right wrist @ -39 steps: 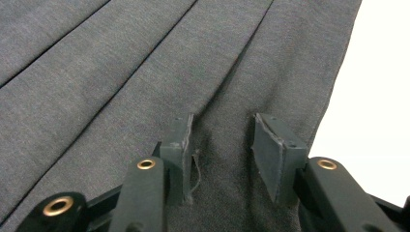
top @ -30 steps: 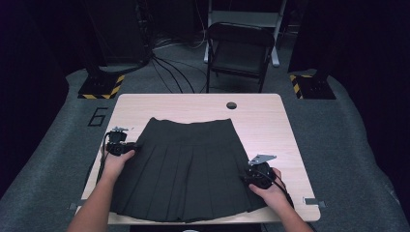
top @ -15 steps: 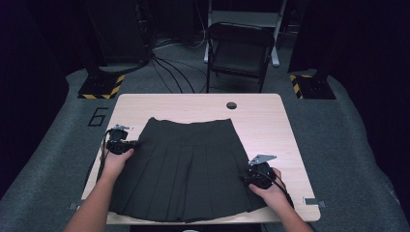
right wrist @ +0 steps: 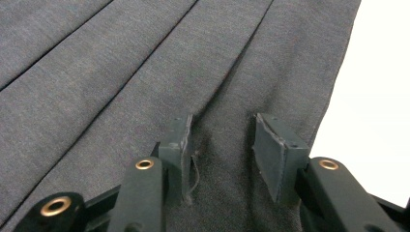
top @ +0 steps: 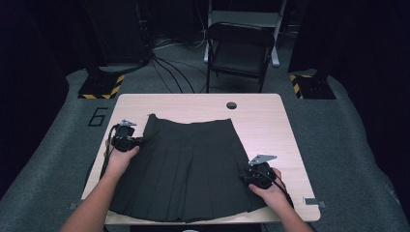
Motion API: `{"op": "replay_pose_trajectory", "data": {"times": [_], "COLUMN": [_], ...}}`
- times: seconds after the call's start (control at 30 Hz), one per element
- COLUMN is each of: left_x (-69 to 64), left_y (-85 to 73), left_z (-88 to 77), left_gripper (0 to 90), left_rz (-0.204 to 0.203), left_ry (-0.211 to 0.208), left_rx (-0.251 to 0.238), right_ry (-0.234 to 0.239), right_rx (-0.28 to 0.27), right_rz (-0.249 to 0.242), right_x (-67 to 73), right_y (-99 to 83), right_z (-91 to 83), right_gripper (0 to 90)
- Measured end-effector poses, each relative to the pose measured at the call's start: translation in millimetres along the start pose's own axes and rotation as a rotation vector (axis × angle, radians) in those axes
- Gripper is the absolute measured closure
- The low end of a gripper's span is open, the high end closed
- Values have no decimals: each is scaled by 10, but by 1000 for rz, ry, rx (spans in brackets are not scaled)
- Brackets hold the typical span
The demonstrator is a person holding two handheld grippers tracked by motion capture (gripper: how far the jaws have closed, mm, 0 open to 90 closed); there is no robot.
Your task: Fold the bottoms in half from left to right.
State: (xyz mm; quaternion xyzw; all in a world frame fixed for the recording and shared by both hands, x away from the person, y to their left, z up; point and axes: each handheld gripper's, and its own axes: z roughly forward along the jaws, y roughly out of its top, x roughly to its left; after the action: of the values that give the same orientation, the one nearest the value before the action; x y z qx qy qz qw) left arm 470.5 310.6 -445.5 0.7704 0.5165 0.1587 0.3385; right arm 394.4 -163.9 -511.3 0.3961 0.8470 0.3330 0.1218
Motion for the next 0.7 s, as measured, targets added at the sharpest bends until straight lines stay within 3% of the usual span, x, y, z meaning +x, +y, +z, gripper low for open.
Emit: {"op": "replay_pose_trajectory", "data": {"times": [0.07, 0.37, 0.57, 0.7], "left_x": [-33, -282, -451, -584], "left_y": [23, 230, 389, 505], "left_z": [-17, -175, -303, -355], "left_gripper": [819, 822, 824, 825], "left_rz": [3, 89, 119, 157], "left_ry": [-3, -18, -31, -50], "left_rx": [1, 27, 6, 30], "right_ry": [0, -4, -5, -4], "right_rx": [1, -5, -8, -8], "right_rz": [3, 4, 9, 9], "right_x": [5, 4, 7, 7], "right_y": [-1, -4, -4, -4], "right_z": [0, 1, 3, 3], "right_gripper": [574, 573, 574, 573]}}
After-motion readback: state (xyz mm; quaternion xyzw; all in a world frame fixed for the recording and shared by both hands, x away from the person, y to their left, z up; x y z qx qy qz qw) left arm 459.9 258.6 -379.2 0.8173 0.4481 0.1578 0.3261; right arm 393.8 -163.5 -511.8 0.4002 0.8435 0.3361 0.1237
